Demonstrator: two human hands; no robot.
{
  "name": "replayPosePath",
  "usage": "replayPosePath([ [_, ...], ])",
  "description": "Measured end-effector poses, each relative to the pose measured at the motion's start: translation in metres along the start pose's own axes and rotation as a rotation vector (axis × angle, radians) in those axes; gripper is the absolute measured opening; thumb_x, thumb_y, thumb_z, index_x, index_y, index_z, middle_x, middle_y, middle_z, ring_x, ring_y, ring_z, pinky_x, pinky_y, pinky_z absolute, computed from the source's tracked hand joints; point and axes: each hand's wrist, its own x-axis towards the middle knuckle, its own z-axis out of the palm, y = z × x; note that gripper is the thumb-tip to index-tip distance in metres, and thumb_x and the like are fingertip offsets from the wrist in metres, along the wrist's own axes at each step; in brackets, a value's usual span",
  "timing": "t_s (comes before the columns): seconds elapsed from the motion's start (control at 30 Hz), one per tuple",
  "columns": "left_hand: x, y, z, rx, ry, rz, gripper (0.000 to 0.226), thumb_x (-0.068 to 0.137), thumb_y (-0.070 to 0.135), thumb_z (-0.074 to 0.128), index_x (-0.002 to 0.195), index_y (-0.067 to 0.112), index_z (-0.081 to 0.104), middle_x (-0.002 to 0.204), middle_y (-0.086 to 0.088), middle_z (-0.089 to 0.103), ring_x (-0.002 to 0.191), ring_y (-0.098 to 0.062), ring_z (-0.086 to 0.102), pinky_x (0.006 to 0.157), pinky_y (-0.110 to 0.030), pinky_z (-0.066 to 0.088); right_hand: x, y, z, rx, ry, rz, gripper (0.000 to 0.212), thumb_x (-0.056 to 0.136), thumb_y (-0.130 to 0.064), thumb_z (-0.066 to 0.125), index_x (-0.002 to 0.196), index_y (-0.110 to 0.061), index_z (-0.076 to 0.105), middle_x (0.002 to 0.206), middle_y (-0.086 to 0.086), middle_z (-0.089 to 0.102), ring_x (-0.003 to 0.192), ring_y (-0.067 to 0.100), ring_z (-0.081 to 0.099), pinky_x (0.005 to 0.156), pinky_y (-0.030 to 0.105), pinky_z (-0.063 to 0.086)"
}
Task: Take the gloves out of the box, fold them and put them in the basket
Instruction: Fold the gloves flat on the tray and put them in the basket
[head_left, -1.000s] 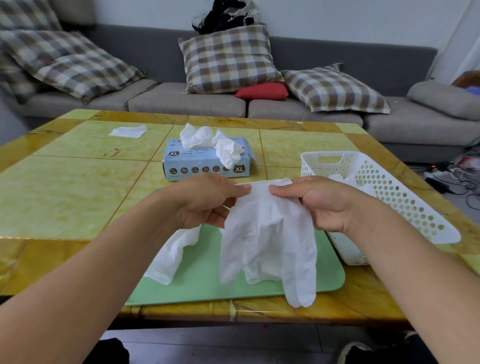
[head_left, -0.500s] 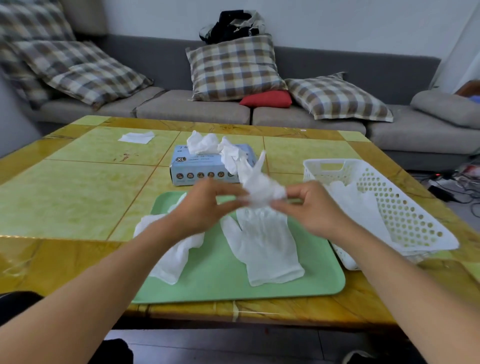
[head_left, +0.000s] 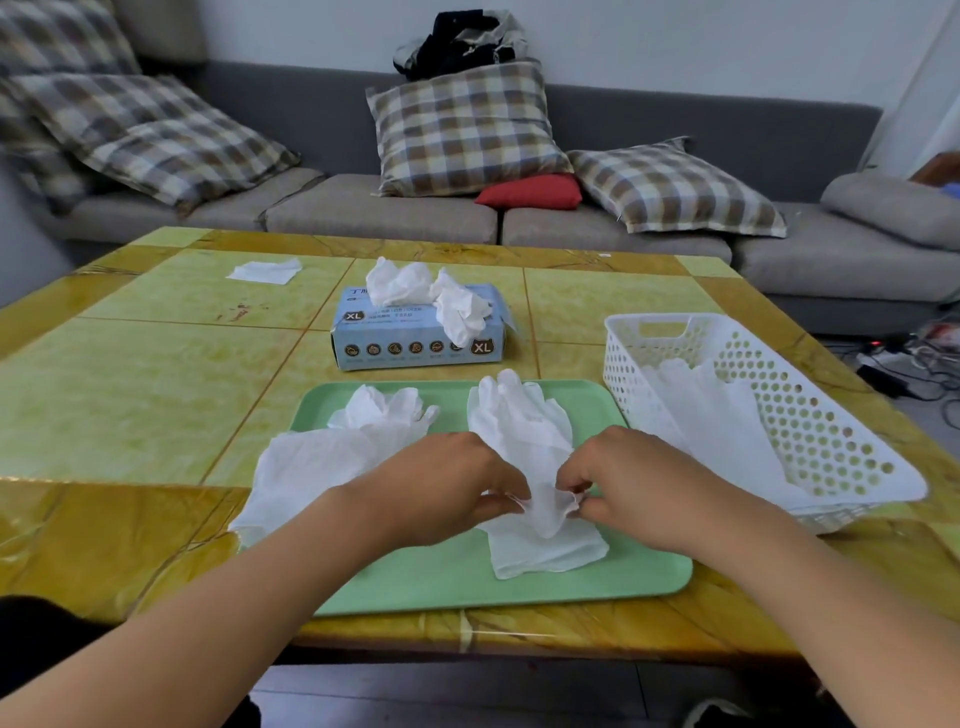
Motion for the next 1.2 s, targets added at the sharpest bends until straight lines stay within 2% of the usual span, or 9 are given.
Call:
replayPosePath([
  [0.2,-0.003,0.011,0.008,-0.034,-0.061,0.021,0.023,0.096,0.038,0.060,0.114,0.035,0.073,0.104,0.015,0.075,0.092,-0.008,0.067,0.080,-0.036,0.053,0.000,-0.007,0.006,0.011,-0.115,0.013,0.027,0.086,-0.012,0.062,0.107,-0.021,0.075,0.100,0.006,0.070,0.087,0.027,0.068,0.078,0.044,0.056],
  [0.37,-0.006,0.011,-0.004,-0.172,-0.105,-0.038,0.042,0.086,0.064,0.065,0.103,0.027,0.076,0.088,0.011,0.074,0.084,-0.005,0.066,0.081,-0.026,0.053,-0.007,0.000,-0.006,0.083,-0.215,0.008,0.037,0.078,-0.033,0.058,0.111,-0.025,0.071,0.111,-0.007,0.068,0.099,0.016,0.065,0.085,0.044,0.057],
  [0.43,-0.004,0.004,-0.006,-0.326,-0.027,-0.104,0.043,0.093,0.058,0.058,0.089,0.019,0.077,0.080,0.006,0.074,0.078,-0.010,0.067,0.076,-0.025,0.053,-0.003,0.000,-0.009,0.196,-0.140,0.044,0.038,0.078,-0.041,0.053,0.107,-0.026,0.073,0.109,-0.010,0.070,0.098,0.014,0.066,0.086,0.045,0.056],
  [0.53,-0.001,-0.014,0.002,-0.204,0.161,-0.187,0.034,0.097,0.043,0.057,0.085,0.018,0.077,0.079,0.011,0.072,0.072,-0.007,0.063,0.071,-0.026,0.050,0.011,-0.005,-0.005,0.342,0.043,0.091,0.049,0.085,-0.050,0.043,0.093,-0.015,0.076,0.094,0.001,0.075,0.090,0.023,0.070,0.084,0.049,0.056],
  [0.7,-0.004,-0.013,0.011,-0.151,-0.019,-0.199,0.009,0.089,0.034,0.073,0.093,0.027,0.076,0.092,0.017,0.066,0.082,-0.001,0.059,0.076,-0.022,0.048,0.032,-0.001,0.010,0.464,0.052,0.196,0.047,0.102,-0.046,0.052,0.080,-0.014,0.079,0.079,-0.001,0.075,0.075,0.019,0.069,0.077,0.036,0.054],
  [0.77,-0.006,-0.009,0.010,-0.070,-0.044,-0.206,0.019,0.086,0.045,0.074,0.095,0.029,0.074,0.097,0.015,0.065,0.085,-0.002,0.058,0.079,-0.027,0.051,0.037,0.004,0.014,0.378,0.076,0.197,0.029,0.092,-0.042,0.070,0.103,-0.016,0.078,0.099,0.000,0.074,0.094,0.020,0.069,0.081,0.034,0.051],
  [0.83,-0.006,-0.003,0.008,0.052,-0.051,-0.209,0.031,0.083,0.058,0.072,0.097,0.030,0.070,0.100,0.015,0.063,0.088,-0.004,0.058,0.080,-0.029,0.051,0.038,0.008,0.015,0.188,0.055,0.220,0.068,0.082,-0.042,0.080,0.142,-0.019,0.055,0.139,-0.001,0.057,0.132,0.021,0.051,0.104,0.033,0.042],
  [0.93,-0.006,0.002,0.007,0.159,-0.057,-0.223,0.047,0.078,0.072,0.066,0.098,0.029,0.066,0.099,0.014,0.062,0.090,-0.010,0.059,0.080,-0.030,0.049,0.037,0.008,0.013,0.172,0.056,0.271,0.095,0.073,-0.050,0.083,0.149,-0.017,0.036,0.156,0.004,0.035,0.145,0.027,0.033,0.113,0.040,0.035],
  [1.2,-0.004,0.001,0.005,0.101,-0.112,-0.229,0.052,0.074,0.071,0.071,0.105,0.030,0.062,0.103,0.014,0.058,0.095,-0.011,0.056,0.085,-0.032,0.050,0.038,0.003,0.016,0.299,0.250,0.112,0.054,0.080,-0.042,0.083,0.128,-0.029,0.062,0.125,-0.008,0.058,0.116,0.014,0.056,0.089,0.025,0.042],
])
